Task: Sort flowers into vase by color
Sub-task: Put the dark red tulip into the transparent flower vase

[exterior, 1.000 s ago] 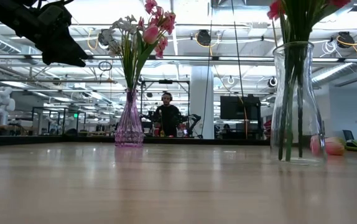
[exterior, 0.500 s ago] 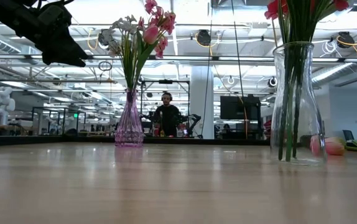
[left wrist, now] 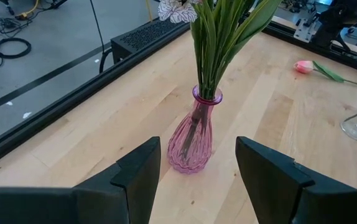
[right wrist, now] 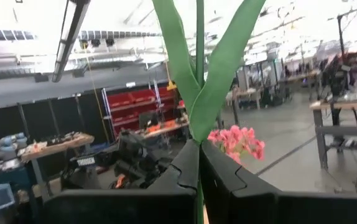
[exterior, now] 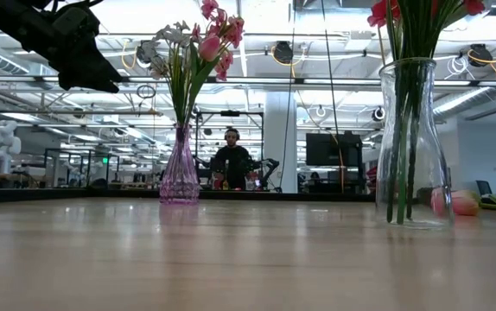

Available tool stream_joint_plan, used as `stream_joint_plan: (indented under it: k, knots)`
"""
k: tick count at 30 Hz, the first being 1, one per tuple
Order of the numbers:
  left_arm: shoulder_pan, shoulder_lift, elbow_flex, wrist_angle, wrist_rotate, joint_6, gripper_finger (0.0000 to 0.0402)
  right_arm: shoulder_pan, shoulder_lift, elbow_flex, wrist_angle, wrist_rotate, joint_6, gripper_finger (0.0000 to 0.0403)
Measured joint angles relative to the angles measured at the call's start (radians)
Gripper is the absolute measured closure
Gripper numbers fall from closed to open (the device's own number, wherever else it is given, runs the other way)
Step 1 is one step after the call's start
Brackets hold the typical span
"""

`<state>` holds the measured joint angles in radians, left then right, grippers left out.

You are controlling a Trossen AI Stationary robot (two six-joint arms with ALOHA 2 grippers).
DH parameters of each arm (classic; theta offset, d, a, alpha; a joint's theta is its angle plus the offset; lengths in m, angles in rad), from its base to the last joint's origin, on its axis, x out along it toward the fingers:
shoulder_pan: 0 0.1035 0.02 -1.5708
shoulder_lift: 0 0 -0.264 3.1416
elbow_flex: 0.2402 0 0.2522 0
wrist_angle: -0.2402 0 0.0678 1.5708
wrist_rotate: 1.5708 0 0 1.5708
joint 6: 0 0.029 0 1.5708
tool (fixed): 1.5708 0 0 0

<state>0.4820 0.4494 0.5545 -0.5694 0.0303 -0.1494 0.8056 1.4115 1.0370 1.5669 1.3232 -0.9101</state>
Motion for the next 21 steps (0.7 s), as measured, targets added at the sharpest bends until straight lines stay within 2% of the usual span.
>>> stream_joint_plan:
  k: [4,11,16,21]
  knots:
    - [0.000,0.000,0.000,0.000,0.000,0.000,0.0187,0.075,-0.036,0.000,0.000,0.051,-0.032,0.0403]
    - [0.000,0.000,0.000,0.000,0.000,-0.003,0.0187,0.181,-0.011,-0.009,0.000,0.041,-0.028,0.0403]
    - [0.000,0.000,0.000,0.001,0.000,-0.003,0.0187,0.198,0.010,-0.088,0.000,0.118,0.066,0.0403]
    - [0.000,0.000,0.000,0.002,0.000,-0.003,0.0187,0.196,0.007,-0.206,0.001,0.116,0.226,0.0403]
